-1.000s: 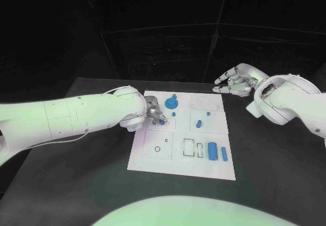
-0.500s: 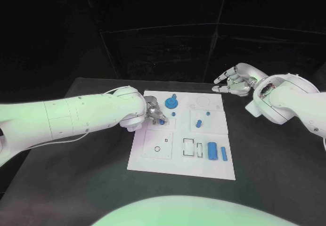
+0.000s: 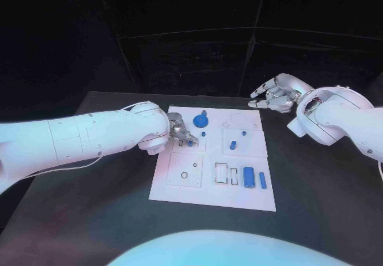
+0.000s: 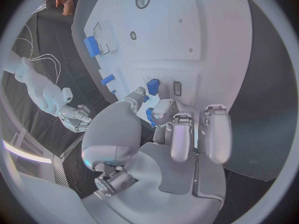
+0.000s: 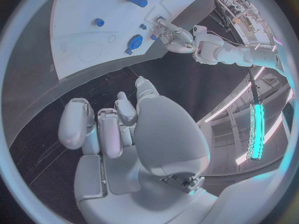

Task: Assemble the parts on the task board

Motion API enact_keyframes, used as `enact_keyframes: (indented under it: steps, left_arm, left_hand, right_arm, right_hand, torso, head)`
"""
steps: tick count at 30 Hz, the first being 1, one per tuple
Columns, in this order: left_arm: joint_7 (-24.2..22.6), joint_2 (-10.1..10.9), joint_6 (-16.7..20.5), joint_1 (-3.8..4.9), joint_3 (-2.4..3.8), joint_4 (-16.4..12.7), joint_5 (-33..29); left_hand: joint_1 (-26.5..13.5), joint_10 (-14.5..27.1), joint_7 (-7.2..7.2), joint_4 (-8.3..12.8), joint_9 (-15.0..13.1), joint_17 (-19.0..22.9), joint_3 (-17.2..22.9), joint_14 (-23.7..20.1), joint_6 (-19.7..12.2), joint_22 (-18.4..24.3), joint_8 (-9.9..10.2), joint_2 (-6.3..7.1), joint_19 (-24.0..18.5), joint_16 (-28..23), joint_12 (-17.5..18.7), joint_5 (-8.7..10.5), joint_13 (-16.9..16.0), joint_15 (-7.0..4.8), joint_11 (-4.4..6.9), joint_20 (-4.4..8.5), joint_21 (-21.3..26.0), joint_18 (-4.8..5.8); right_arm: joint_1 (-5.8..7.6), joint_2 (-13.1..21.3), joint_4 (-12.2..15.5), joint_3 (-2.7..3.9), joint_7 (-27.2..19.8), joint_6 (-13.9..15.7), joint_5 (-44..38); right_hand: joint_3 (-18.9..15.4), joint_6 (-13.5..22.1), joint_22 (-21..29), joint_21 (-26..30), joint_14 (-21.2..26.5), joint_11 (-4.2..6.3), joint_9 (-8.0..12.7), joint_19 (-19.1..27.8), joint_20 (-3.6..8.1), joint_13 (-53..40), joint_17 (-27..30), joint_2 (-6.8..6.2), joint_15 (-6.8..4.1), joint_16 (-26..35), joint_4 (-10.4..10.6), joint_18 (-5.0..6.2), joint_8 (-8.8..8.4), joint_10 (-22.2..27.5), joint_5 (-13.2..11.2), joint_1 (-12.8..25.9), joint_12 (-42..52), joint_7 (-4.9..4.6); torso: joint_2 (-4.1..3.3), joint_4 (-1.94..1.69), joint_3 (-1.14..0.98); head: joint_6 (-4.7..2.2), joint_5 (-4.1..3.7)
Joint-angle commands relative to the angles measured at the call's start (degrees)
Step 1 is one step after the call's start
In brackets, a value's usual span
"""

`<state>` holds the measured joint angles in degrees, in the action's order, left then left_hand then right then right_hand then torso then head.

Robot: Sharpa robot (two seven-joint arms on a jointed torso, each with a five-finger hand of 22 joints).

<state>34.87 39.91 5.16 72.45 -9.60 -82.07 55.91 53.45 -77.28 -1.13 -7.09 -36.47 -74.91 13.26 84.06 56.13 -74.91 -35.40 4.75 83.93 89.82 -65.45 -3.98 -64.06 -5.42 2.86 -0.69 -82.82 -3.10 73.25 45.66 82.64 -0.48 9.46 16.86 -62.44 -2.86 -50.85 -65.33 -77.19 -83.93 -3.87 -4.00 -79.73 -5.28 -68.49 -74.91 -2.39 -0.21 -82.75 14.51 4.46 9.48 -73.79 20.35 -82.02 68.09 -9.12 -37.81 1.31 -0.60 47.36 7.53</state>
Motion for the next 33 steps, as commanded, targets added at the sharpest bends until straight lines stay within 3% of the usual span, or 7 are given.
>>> enact_keyframes:
  steps: [1, 5, 9, 16, 19, 24, 33]
  left_arm:
    - [-0.5, 0.5, 2.2, 0.06, 0.15, -0.5, -1.1]
    - [-1.5, 1.3, 2.0, 0.17, 1.00, -1.0, -2.2]
    - [-2.4, 2.0, 0.5, 0.34, 3.06, -1.4, -3.4]
    - [-3.7, 3.2, -4.2, 1.64, 6.27, -1.0, -3.9]
    - [-3.7, 3.1, -7.6, 3.13, 6.77, 0.6, -3.9]
    - [-3.1, 1.8, -12.0, 5.05, 7.09, 4.6, -4.0]
    - [-1.8, -2.0, -16.2, 5.97, 7.11, 12.2, -1.0]
  left_hand:
    - [-0.5, -0.1, 0.02, -0.9, -0.1, -15.1, -2.2, 5.9, 0.2, -4.4, -0.4, 0.05, 2.6, 0.2, -0.2, 0.93, -0.1, -0.55, -0.16, 0.40, -0.2, 0.84]
    - [-0.1, 0.3, -0.08, -1.7, 0.0, -15.1, -4.6, 5.9, -0.1, -3.9, -0.3, 0.61, 2.5, 0.2, 0.4, 1.13, 0.5, -0.55, -0.21, 0.41, 0.1, 0.74]
    - [0.1, 1.6, -0.41, -2.6, 0.2, -15.1, -7.2, 5.9, -1.0, -3.3, 0.2, 1.44, 2.2, 0.2, 2.1, 1.22, 2.2, -0.38, -0.48, 0.33, 0.6, 0.61]
    - [6.4, 5.8, -2.06, -1.6, 2.3, -15.1, -8.3, 5.9, -4.4, -0.5, 3.6, -1.31, 1.1, 0.2, 8.2, 0.84, 8.3, 0.67, -1.84, -0.48, 2.7, 0.06]
    - [9.4, 6.9, -3.30, -0.6, 4.8, -15.1, -7.4, 5.9, -5.9, -0.1, 6.9, -3.25, 0.9, 0.2, 10.1, 0.82, 10.4, 1.56, -2.89, -1.26, 3.1, -0.01]
    - [9.9, 7.0, -3.89, -0.9, 7.3, -15.1, -8.4, 5.9, -5.0, 0.1, 9.3, -3.67, 0.9, 0.2, 10.6, 0.87, 11.3, 2.14, -3.44, -1.99, 3.3, -0.11]
    - [7.5, 6.2, -3.52, -3.8, 9.1, -15.1, -12.8, 5.9, -2.7, -0.3, 10.0, -3.97, 1.0, 0.2, 9.5, 0.95, 10.9, 2.02, -3.20, -2.05, 3.1, -0.08]
  right_arm:
    - [0.12, -0.1, -0.1, 0.05, -0.7, 0.1, 0.2]
    - [0.11, -0.2, -0.4, 0.04, -0.7, -0.1, 0.3]
    - [0.11, -0.3, -0.8, 0.04, -0.7, -0.1, 0.4]
    - [0.10, -0.4, -1.3, 0.04, -0.9, 0.0, 0.5]
    - [0.10, -0.4, -1.4, 0.04, -0.9, 0.1, 0.5]
    - [0.10, -0.5, -1.5, 0.04, -0.9, 0.1, 0.6]
    - [0.10, -0.6, -1.6, 0.04, -0.9, 0.1, 0.6]
  right_hand:
    - [-0.3, 0.0, 0.2, 0.2, -3.4, -0.05, 0.1, 0.5, -0.09, 0.1, -4.4, -0.04, -0.39, 0.3, 0.0, 0.41, 0.29, 0.5, 0.1, 0.7, -0.2, 0.14]
    - [-0.3, 0.0, 0.0, 0.2, -3.5, -0.05, 0.1, 0.4, -0.09, -0.1, -4.7, -0.03, -0.39, 0.1, 0.1, 0.38, 0.29, 0.4, 0.1, 0.7, 0.0, 0.14]
    - [-0.3, 0.0, -0.1, 0.1, -3.5, -0.05, 0.1, 0.4, -0.09, -0.1, -4.8, -0.03, -0.38, 0.0, 0.1, 0.36, 0.29, 0.4, 0.1, 0.7, 0.0, 0.14]
    - [-0.4, 0.0, 0.0, 0.2, -3.5, -0.05, 0.1, 0.4, -0.09, -0.1, -4.7, 0.00, -0.38, 0.1, 0.1, 0.38, 0.30, 0.4, 0.1, 0.8, 0.0, 0.14]
    - [-0.4, 0.0, 0.0, 0.2, -3.5, -0.05, 0.1, 0.4, -0.09, 0.0, -4.6, 0.02, -0.38, 0.1, 0.1, 0.39, 0.30, 0.4, 0.1, 0.8, 0.0, 0.14]
    - [-0.4, 0.0, 0.0, 0.2, -3.5, -0.05, 0.1, 0.4, -0.09, 0.0, -4.6, 0.02, -0.38, 0.1, 0.1, 0.39, 0.30, 0.4, 0.1, 0.8, 0.0, 0.14]
    - [-0.4, 0.0, 0.0, 0.2, -3.5, -0.05, 0.1, 0.4, -0.09, -0.1, -4.7, 0.06, -0.39, 0.1, 0.1, 0.39, 0.32, 0.4, 0.2, 0.8, 0.0, 0.14]
  torso:
    - [0.02, -0.02, 0.00]
    - [0.02, 0.03, -0.03]
    - [-0.02, 0.03, -0.02]
    - [-0.04, 0.03, -0.03]
    - [-0.01, 0.00, -0.07]
    - [-0.03, 0.09, -0.13]
    - [-0.03, 0.05, -0.07]
  head:
    - [-0.08, -0.04]
    - [0.00, -0.12]
    - [-0.04, -0.18]
    - [-0.23, -0.44]
    - [-0.37, -0.43]
    - [-0.50, -0.39]
    - [-0.69, -0.45]
